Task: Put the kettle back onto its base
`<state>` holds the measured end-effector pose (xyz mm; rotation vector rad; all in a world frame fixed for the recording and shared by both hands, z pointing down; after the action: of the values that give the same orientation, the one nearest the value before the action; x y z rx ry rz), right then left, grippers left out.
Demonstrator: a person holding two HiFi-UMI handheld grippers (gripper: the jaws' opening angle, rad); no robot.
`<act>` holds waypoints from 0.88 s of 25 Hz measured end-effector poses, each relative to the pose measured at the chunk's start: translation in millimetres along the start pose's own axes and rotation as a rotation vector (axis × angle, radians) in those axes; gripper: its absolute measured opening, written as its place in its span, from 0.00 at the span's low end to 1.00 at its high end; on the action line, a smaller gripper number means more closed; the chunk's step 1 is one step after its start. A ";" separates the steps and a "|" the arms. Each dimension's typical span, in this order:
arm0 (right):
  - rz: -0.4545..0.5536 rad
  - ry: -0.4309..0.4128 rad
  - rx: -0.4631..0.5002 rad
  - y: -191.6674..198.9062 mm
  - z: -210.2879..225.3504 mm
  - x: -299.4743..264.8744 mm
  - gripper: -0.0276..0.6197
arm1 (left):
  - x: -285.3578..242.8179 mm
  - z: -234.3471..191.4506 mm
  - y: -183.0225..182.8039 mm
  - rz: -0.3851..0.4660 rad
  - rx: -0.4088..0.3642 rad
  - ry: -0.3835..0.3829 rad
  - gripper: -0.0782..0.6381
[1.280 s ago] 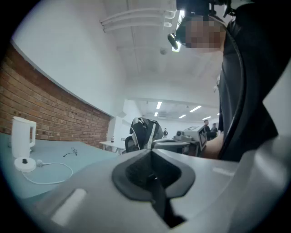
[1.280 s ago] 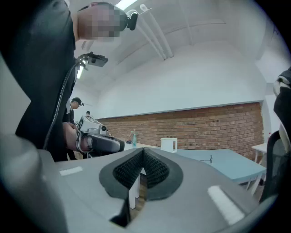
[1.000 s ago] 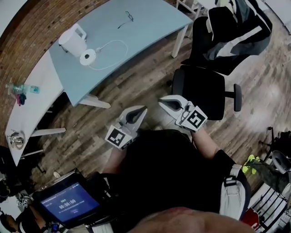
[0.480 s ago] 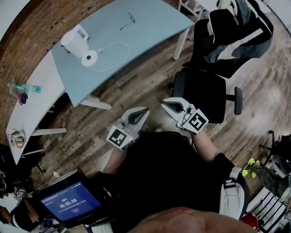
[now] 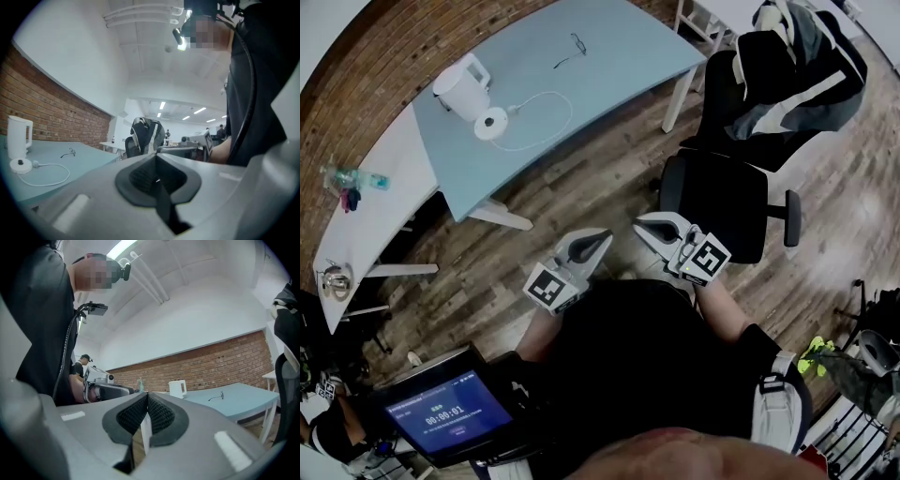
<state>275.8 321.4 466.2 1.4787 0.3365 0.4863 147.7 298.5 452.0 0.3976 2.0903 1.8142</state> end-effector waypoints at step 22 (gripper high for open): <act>-0.008 -0.047 0.000 7.4 -0.5 -9.7 0.05 | 7.5 -0.3 4.6 0.008 0.001 -0.036 0.11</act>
<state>266.5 317.1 472.8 1.4860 0.3050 0.4445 140.7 302.1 456.1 0.4365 2.0680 1.7971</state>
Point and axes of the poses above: the fingertips, and each gripper's own axes: x backward along the fingers, z to its right, y out of its underside, the point moved 5 cm from there along x, backward along the fingers, and after that the axes turned 15 degrees about -y, right-handed, at the moved point
